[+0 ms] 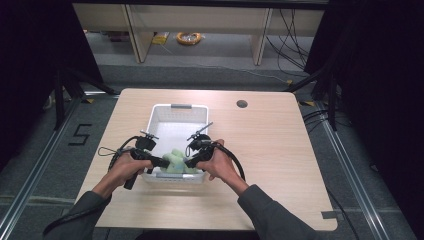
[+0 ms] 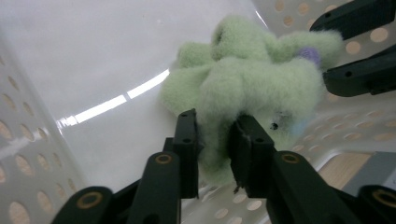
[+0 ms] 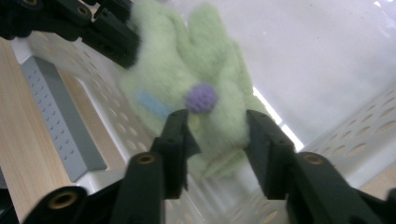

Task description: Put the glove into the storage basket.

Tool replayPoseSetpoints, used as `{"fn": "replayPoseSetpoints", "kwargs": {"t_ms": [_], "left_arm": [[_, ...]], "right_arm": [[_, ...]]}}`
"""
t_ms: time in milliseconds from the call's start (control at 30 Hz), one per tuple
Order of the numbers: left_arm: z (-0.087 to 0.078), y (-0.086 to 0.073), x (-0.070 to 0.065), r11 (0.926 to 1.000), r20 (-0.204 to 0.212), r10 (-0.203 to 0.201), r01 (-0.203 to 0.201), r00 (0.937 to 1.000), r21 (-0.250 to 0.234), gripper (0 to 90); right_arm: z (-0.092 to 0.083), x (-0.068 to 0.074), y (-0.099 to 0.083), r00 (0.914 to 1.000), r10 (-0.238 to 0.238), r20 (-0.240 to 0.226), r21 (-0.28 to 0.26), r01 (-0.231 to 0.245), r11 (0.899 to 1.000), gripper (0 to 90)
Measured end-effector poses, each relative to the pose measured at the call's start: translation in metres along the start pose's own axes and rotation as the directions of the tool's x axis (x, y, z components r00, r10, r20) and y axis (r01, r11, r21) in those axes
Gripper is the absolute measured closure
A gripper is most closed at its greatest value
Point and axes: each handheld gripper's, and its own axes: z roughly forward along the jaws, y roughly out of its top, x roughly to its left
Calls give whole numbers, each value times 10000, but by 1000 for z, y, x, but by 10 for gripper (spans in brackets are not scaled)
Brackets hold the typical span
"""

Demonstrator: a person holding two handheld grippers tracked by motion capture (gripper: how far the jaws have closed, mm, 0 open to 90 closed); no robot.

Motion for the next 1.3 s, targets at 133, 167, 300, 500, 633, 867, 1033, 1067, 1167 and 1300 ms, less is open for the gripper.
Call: {"fn": "replayPoseSetpoints", "kwargs": {"t_ms": [133, 167, 300, 500, 633, 867, 1033, 1067, 1167, 1300], "left_arm": [[-2, 2, -1, 10000, -219, 44, -45, 9998, -39, 584], [-4, 4, -1, 9999, -430, 89, -95, 9990, -133, 563], [-6, 5, -3, 9992, -859, 120, -154, 9962, -382, 512], [-14, 6, -4, 9974, -891, 59, -122, 9960, -703, 464], [-18, 7, -7, 9953, -945, -57, -35, 9955, -965, 448], [-25, 7, -12, 9920, -804, -67, -36, 9967, -1265, 421], [-32, 6, -20, 9872, -505, -262, 179, 9984, -1585, 399], [-33, 5, -22, 9870, -462, -313, 236, 9984, -1588, 395], [-34, 3, -26, 9862, -392, -257, 189, 9989, -1643, 377], [-38, -1, -38, 9821, -248, -49, 1, 9997, -1883, 376]], "right_arm": [[-4, 1, 5, 9995, -139, 296, -84, 142, 9999, 538], [-5, 1, 6, 9996, -105, 279, -109, 108, 9999, 518], [-13, 0, 8, 9989, -79, 470, -328, 95, 9994, 486], [-24, -2, 6, 9988, -194, 439, -735, 226, 9970, 473], [-34, -3, 3, 9993, -277, 256, -975, 301, 9948, 459], [-46, -8, -6, 9996, -160, 249, -1435, 194, 9895, 438], [-54, -12, -14, 9996, -22, 267, -1579, 64, 9874, 422], [-56, -13, -15, 9995, -223, 244, -1609, 260, 9866, 416], [-59, -15, -20, 9999, -42, 135, -1762, 65, 9843, 406], [-64, -17, -27, 9999, -114, 96, -1925, 131, 9812, 401]]}}
